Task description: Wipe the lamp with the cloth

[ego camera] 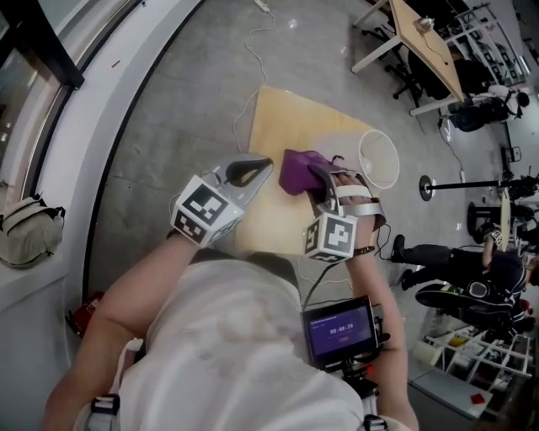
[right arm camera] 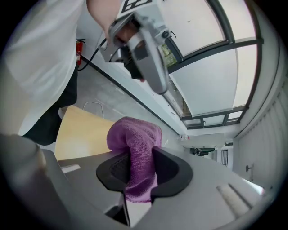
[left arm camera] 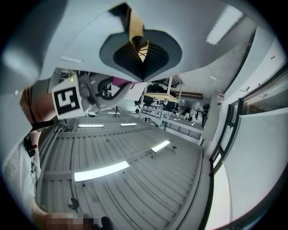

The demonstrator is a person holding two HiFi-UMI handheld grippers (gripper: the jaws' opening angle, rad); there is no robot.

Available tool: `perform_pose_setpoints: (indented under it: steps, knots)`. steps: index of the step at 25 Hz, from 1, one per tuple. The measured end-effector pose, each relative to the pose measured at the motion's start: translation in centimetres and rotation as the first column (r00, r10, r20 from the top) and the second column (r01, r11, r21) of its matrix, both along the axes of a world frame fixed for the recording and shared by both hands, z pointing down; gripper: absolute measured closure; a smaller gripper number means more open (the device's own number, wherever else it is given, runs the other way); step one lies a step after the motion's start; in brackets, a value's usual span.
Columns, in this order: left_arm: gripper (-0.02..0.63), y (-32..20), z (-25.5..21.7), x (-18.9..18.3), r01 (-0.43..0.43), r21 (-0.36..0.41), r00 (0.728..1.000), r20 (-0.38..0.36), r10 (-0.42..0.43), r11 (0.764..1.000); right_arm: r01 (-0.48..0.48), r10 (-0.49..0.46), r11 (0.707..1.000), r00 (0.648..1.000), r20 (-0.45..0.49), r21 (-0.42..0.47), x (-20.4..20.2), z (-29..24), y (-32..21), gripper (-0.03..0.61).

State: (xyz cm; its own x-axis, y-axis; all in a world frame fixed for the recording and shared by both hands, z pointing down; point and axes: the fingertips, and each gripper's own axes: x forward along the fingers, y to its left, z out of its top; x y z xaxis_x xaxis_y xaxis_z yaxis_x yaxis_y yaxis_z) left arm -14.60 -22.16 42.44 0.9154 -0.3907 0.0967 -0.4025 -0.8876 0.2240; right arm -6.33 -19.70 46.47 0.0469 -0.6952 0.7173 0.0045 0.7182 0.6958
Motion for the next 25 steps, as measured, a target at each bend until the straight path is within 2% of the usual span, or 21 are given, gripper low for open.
perform_pose_setpoints:
  steps: [3, 5, 7, 9, 10, 12, 14, 18, 23, 25]
  knots:
    - [0.612, -0.4, -0.4, 0.5, 0.008, 0.005, 1.000, -0.012, -0.008, 1.000, 0.062, -0.059, 0.997, 0.997, -0.041, 0.051, 0.9, -6.1, -2.5, 0.462]
    - [0.612, -0.3, -0.7, 0.8, 0.003, 0.015, 1.000, -0.016, -0.003, 1.000, 0.078, -0.075, 0.996, 0.995, -0.062, 0.041, 1.9, -9.1, -4.7, 0.463]
    - [0.612, -0.1, -1.0, 1.1, -0.004, 0.024, 1.000, -0.021, 0.004, 1.000, 0.048, -0.051, 0.998, 0.997, -0.061, -0.046, 3.4, -10.3, -6.5, 0.463]
    - [0.612, 0.0, -1.3, 1.4, -0.007, 0.031, 1.000, -0.025, 0.008, 1.000, -0.006, -0.011, 0.976, 0.997, -0.078, -0.218, 5.2, -9.9, -7.3, 0.463]
    - [0.612, 0.0, -1.5, 1.5, -0.006, 0.033, 1.000, -0.026, 0.007, 0.999, -0.032, 0.002, 0.949, 0.995, -0.095, -0.313, 6.0, -9.2, -7.3, 0.463]
    - [0.612, -0.3, -1.9, 1.5, -0.002, 0.035, 1.000, -0.026, 0.003, 0.999, -0.074, 0.004, 0.874, 0.989, -0.146, -0.480, 7.6, -7.4, -6.8, 0.463]
    - [0.612, -0.7, -2.2, 1.6, 0.007, 0.040, 1.000, -0.023, -0.006, 0.999, -0.090, -0.036, 0.808, 0.979, -0.201, -0.582, 8.6, -5.5, -6.4, 0.463]
    - [0.612, -1.1, -2.1, 2.3, 0.027, 0.048, 0.999, -0.019, -0.026, 0.998, -0.061, -0.106, 0.734, 0.974, -0.202, -0.676, 7.7, -2.2, -6.4, 0.462]
    - [0.612, -1.1, -2.8, 4.1, 0.049, 0.051, 0.999, -0.006, -0.049, 0.997, -0.062, -0.187, 0.624, 0.956, -0.225, -0.779, 7.6, 2.3, -6.6, 0.462]
    - [0.612, -1.1, -2.5, 4.2, 0.063, 0.048, 0.998, 0.001, -0.063, 0.997, -0.070, -0.201, 0.601, 0.951, -0.235, -0.796, 7.6, 4.0, -7.1, 0.462]
